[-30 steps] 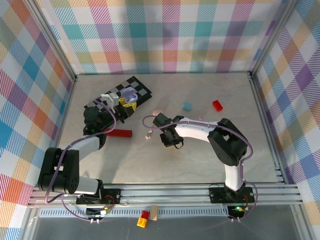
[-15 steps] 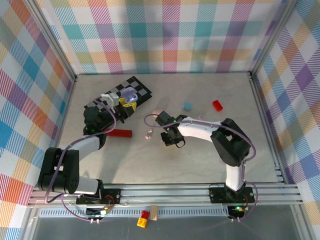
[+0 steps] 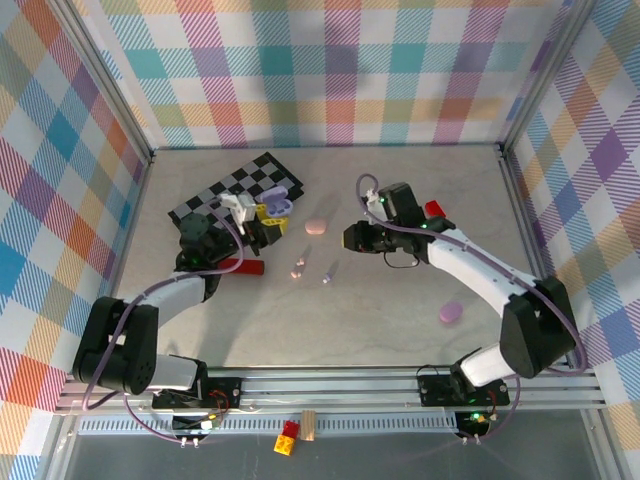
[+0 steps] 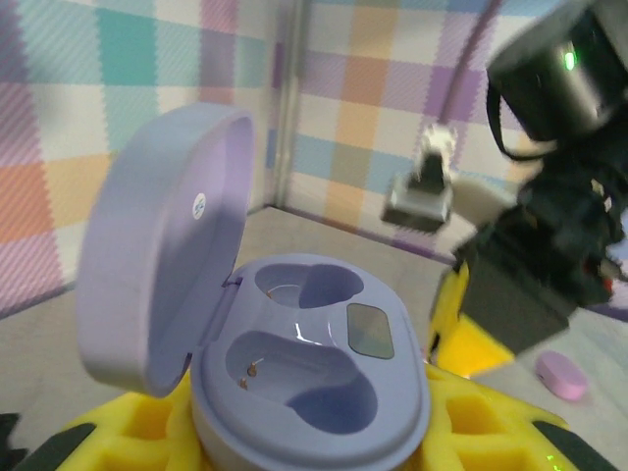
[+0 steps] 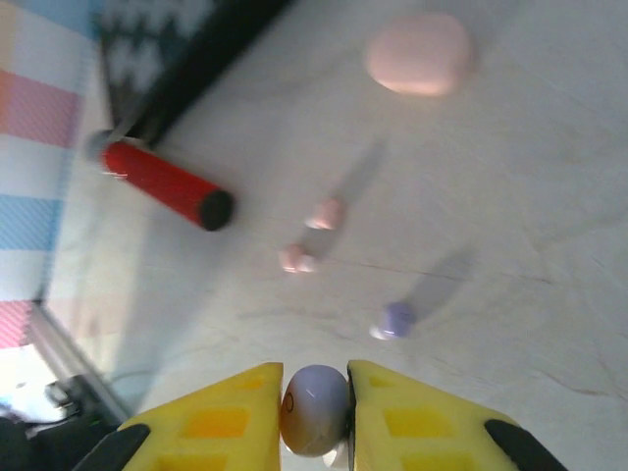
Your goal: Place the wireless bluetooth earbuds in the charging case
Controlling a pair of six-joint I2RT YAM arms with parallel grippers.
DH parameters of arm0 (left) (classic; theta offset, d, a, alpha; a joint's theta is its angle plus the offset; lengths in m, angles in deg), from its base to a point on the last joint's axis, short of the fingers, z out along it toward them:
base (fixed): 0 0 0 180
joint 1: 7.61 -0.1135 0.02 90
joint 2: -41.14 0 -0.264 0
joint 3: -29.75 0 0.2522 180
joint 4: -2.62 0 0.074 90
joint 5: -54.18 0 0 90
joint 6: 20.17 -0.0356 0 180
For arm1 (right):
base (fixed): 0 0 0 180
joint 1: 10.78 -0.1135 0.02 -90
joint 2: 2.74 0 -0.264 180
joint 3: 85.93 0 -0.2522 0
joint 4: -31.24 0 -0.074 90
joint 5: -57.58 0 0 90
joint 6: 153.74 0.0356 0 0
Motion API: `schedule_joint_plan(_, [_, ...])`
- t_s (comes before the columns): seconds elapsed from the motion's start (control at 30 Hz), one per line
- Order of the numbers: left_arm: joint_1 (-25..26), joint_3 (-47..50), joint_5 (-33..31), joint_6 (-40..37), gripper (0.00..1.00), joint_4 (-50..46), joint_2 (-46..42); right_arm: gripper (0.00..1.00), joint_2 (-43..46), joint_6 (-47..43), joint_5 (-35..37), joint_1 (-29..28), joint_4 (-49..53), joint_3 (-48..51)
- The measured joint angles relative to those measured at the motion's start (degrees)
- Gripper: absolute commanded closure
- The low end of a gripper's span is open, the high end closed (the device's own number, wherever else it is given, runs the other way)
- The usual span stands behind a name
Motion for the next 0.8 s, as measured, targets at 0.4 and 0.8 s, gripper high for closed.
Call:
schedule_joint_plan(0.4, [10.95,-3.65,1.16,-10.32,0.68,-14.03,-2.82,0.80,6.40,-4.09,-15.37,0.83,-4.98,-1.31])
schedule_joint_plan(0.8, [13.62,-6.38,1.53,-11.61,0.68,-15.34,-0.33,0.80,7.34,-5.64,-19.89,0.79,-6.51,-3.67])
